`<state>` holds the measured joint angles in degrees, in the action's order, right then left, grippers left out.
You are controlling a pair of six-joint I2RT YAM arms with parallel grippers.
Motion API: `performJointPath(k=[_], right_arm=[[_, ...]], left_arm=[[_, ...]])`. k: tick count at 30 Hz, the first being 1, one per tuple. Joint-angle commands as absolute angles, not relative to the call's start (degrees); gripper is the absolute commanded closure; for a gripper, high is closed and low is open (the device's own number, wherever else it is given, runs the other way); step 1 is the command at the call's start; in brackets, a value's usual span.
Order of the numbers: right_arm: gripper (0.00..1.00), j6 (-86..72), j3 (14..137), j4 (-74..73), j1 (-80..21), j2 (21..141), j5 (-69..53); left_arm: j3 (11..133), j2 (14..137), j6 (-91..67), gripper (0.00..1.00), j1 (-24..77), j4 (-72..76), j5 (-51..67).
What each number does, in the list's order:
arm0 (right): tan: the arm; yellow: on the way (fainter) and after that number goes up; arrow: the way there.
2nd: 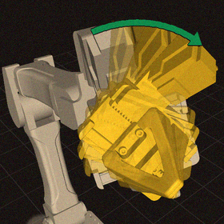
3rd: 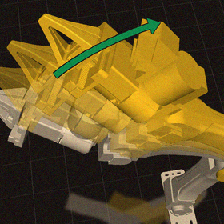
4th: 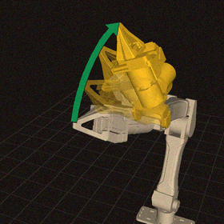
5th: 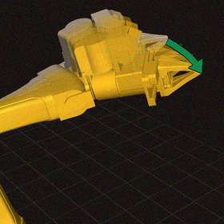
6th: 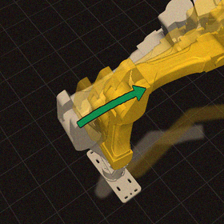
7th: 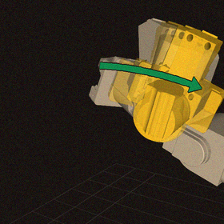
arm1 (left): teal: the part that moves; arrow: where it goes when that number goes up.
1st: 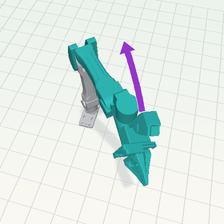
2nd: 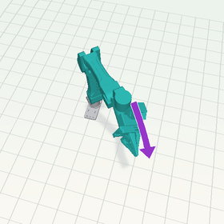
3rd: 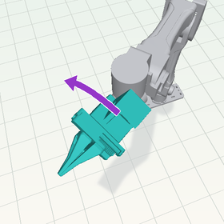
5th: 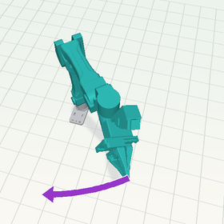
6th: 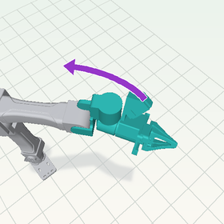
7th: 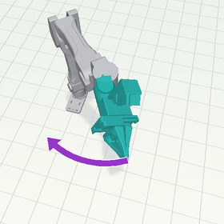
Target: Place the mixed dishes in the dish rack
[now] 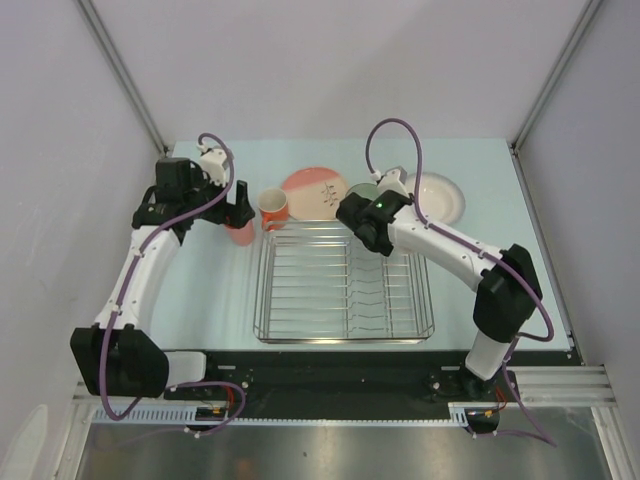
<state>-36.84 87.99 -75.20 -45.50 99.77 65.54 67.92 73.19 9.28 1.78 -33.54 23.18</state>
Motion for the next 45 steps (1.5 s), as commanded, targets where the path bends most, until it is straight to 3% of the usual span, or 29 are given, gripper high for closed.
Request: performJointPath(k=[1, 24, 27, 29, 30, 32, 33, 45], right_arm=[[1.0, -37.4, 86.9, -73.8, -45.9, 100.0, 68.1], [1.0, -41.7, 81.8, -69.3, -49.9, 111.5, 61.2], [0.74, -41.8, 81.7, -68.9, -50.9, 111.6, 60.2], [0.64, -41.6, 81.8, -68.9, -51.2, 111.4, 60.4], [0.53, -41.8, 81.9, -69.1, -51.3, 111.2, 60.6], [0.41, -42.3, 82.4, -70.0, -51.3, 110.5, 61.0], [0.27, -42.5, 82.8, -70.5, -51.4, 110.1, 61.3], [0.23, -35.1, 97.9, -73.0, -49.1, 101.9, 59.1]], left_arm=[[67.6, 70.8, 8.4, 0.01, 1.2, -31.6, 25.0], [67.8, 70.6, 8.3, 0.01, 0.7, -30.7, 25.4], [67.8, 70.7, 8.2, 0.01, 0.7, -30.6, 25.7], [67.7, 70.8, 8.2, 0.01, 0.7, -30.5, 25.5], [67.6, 70.8, 8.3, 0.01, 0.7, -30.5, 25.3], [67.4, 70.9, 8.3, 0.01, 0.7, -30.4, 25.2], [67.4, 70.8, 8.3, 0.01, 0.7, -30.5, 25.3], [67.1, 71.1, 8.3, 0.01, 0.7, -30.6, 25.3]])
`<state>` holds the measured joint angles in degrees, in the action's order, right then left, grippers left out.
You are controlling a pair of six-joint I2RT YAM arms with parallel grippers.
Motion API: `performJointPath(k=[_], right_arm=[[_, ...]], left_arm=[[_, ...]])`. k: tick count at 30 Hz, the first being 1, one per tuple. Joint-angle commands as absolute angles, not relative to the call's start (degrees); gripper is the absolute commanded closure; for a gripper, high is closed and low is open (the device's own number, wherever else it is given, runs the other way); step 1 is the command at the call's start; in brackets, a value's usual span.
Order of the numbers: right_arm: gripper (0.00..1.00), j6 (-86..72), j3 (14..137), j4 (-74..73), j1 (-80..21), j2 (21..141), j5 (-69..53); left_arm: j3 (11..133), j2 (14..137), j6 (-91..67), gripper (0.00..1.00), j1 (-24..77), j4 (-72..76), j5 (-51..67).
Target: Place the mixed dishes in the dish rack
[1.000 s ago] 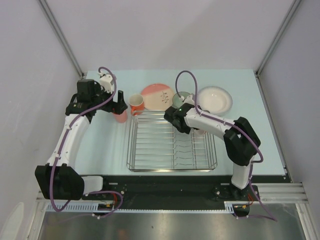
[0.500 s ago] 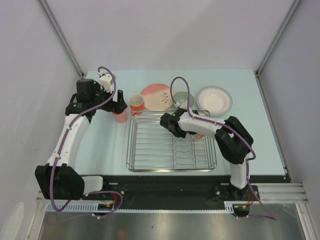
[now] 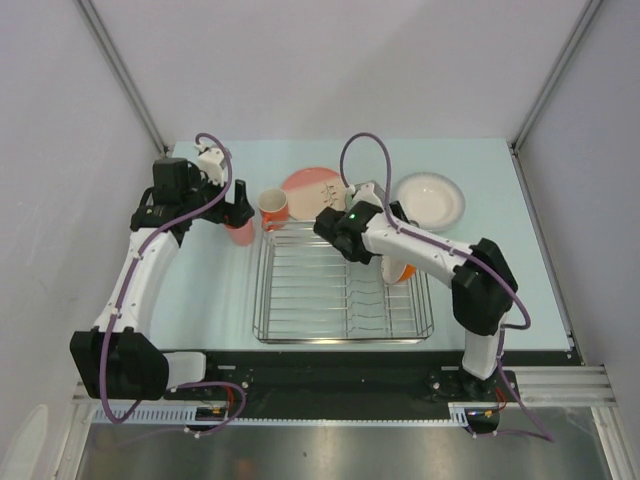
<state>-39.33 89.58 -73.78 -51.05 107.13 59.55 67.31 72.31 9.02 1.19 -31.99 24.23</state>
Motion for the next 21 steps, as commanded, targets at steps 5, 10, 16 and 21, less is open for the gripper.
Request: performJointPath(k=[5, 10, 16, 21], right_arm=[[0.23, -26.5, 104.4, -62.9, -42.2, 100.8, 48.9], [0.26, -24.8, 106.3, -53.4, -29.6, 103.7, 28.8], [0.3, -25.0, 110.7, -48.4, -22.2, 113.1, 15.7], [0.31, -24.7, 114.8, -47.8, -21.4, 118.4, 9.9]], left_arm=[[67.1, 70.8, 8.4, 0.01, 0.7, -30.8, 24.9], [66.4, 70.7, 8.4, 0.01, 0.7, -30.5, 25.0], [66.0, 70.8, 8.3, 0.01, 0.7, -30.0, 25.0], [66.3, 71.0, 8.2, 0.01, 0.7, -29.8, 24.9]])
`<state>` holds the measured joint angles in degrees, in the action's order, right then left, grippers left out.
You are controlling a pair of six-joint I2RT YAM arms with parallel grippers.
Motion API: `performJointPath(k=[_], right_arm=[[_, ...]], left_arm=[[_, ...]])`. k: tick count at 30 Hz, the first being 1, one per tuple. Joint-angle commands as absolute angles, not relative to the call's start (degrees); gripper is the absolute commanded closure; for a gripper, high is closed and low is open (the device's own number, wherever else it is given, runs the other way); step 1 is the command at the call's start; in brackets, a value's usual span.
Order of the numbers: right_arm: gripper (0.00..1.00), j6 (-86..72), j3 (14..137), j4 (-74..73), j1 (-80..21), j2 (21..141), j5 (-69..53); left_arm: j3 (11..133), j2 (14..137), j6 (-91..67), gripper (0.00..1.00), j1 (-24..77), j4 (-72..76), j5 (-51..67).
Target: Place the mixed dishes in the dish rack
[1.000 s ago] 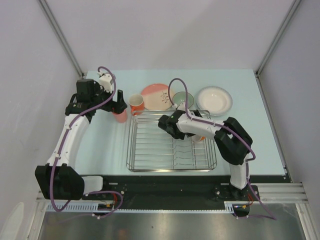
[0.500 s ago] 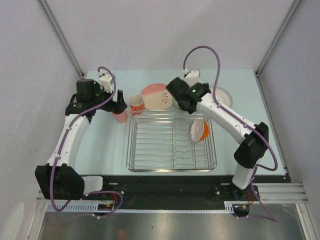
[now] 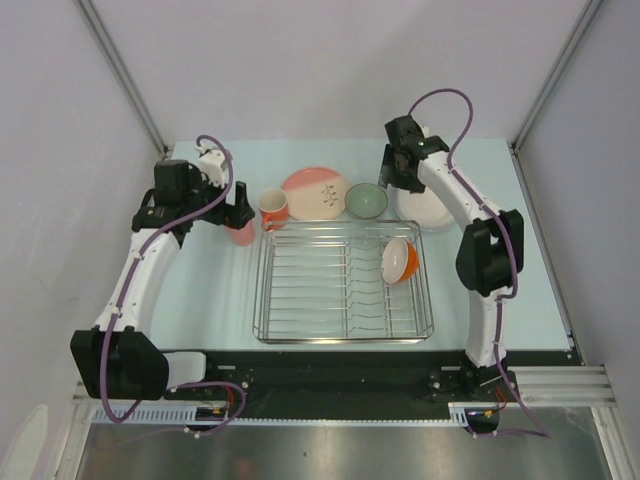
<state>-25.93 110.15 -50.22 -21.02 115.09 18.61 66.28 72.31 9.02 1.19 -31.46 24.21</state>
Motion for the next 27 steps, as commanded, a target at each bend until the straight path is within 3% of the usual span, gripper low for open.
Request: performJointPath(k=[1, 9, 22, 27], right_arm=[[0.32, -24.7, 115.0, -47.8, -21.3, 119.2, 9.8], [0.4, -25.3, 113.8, -47.0, -20.5, 123.9, 7.0], [0.41, -27.1, 111.4, -43.9, -20.3, 128.8, 4.2], [0.47, -27.9, 109.2, -41.7, -20.5, 129.8, 2.8]], left_arm=[[66.4, 71.0, 8.3, 0.01, 0.7, -29.8, 24.8], [66.4, 71.0, 8.3, 0.01, 0.7, -30.5, 24.6], [66.5, 71.3, 7.8, 0.01, 0.7, -30.5, 25.9], [66.1, 71.2, 7.9, 0.01, 0.7, -30.6, 25.8]])
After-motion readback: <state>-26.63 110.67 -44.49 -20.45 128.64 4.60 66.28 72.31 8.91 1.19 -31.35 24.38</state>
